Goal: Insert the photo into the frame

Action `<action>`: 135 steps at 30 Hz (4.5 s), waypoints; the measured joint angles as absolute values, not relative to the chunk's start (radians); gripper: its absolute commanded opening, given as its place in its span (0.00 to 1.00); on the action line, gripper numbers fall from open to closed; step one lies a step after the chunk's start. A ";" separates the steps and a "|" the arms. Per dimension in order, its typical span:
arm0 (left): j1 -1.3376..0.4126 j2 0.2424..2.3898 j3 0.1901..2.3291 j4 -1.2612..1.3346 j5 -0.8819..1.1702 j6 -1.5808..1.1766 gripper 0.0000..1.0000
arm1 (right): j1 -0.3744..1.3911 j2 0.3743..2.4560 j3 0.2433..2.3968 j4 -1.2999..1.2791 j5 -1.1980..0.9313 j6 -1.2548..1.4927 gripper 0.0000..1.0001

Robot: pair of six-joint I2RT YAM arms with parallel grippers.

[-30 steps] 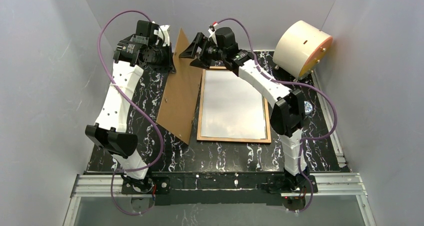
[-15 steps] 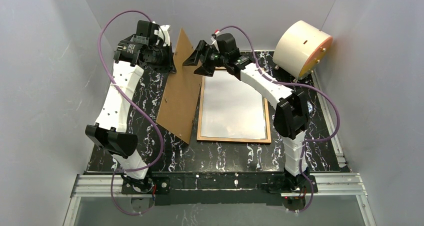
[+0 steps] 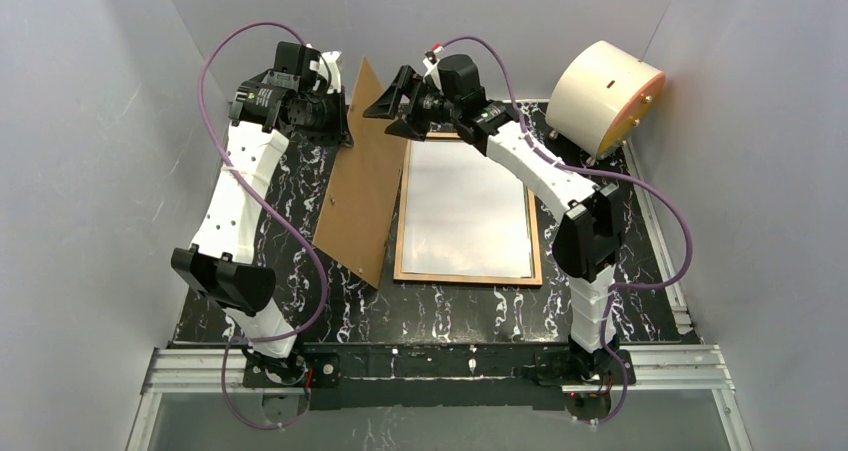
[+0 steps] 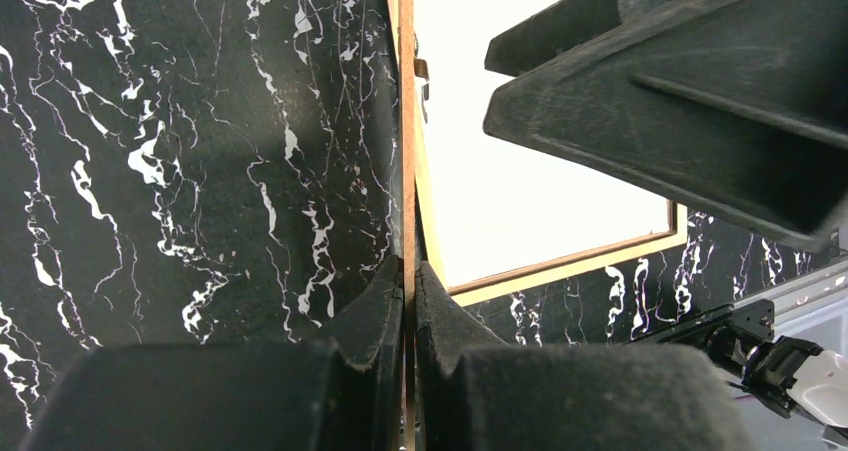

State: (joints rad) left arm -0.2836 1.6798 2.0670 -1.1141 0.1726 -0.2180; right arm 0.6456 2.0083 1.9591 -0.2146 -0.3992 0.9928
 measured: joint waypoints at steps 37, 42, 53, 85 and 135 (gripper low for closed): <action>-0.292 1.671 2.020 -1.070 0.179 -0.210 0.00 | 0.690 2.131 2.226 -0.215 -0.403 0.895 0.88; -0.292 1.665 2.016 -1.068 0.171 -0.210 0.00 | 0.690 2.131 2.206 -0.175 -0.398 0.898 0.12; -0.291 1.637 2.003 -1.051 0.161 -0.210 0.00 | 0.689 2.125 2.195 -0.089 -0.395 0.921 0.28; -0.292 1.638 2.117 -1.013 0.106 -0.221 0.00 | 0.673 1.878 1.913 -0.010 -0.464 0.820 0.68; -0.249 1.728 2.111 -0.397 0.656 -0.851 0.00 | 0.012 1.331 0.959 0.445 -0.788 1.122 0.96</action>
